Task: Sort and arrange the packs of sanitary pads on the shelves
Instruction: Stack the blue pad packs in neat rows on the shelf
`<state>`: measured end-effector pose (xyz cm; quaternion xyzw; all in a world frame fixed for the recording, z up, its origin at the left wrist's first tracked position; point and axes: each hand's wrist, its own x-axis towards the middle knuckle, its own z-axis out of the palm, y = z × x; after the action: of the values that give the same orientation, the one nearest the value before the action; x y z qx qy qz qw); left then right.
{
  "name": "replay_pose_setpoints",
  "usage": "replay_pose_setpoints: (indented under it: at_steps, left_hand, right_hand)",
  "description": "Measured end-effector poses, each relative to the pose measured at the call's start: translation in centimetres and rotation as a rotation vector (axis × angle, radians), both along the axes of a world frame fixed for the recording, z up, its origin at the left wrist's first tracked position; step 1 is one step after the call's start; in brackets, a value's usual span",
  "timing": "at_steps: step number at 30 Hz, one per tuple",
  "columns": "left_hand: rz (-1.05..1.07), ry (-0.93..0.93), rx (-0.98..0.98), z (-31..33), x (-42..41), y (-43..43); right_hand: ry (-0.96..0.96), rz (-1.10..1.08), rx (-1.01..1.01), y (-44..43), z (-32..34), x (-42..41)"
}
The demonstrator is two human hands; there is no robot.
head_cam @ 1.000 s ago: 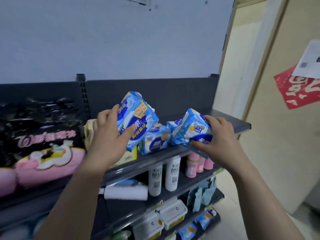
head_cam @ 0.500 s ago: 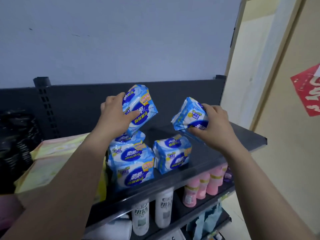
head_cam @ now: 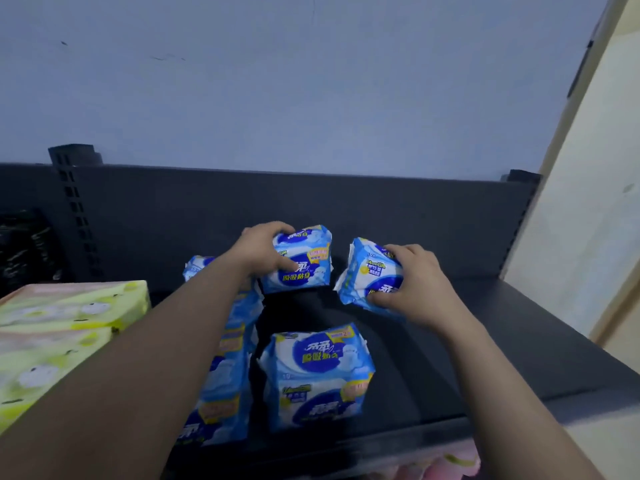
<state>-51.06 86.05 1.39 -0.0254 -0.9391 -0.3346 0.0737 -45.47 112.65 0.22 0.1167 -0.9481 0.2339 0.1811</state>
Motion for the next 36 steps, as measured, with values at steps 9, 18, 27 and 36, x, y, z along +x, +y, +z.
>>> replay_pose_setpoints:
  at_steps: [9, 18, 27, 36]
  left_hand:
    - [0.024, -0.05, -0.219, -2.6, -2.2, 0.9]
    - [-0.033, -0.102, -0.356, -2.5, -2.2, 0.4]
    - [0.104, -0.039, -0.27, 0.3, 1.5, -3.3]
    - [0.193, -0.138, -0.346, -1.1, 4.0, -6.6]
  right_hand:
    - [-0.08, 0.123, -0.055, 0.9, -1.6, -2.8]
    - [-0.147, 0.154, -0.162, -0.7, -1.3, -3.0]
    - [-0.18, 0.256, -0.076, -5.0, -0.6, -3.1]
    - [-0.436, 0.329, 0.073, -7.1, -1.7, -3.7]
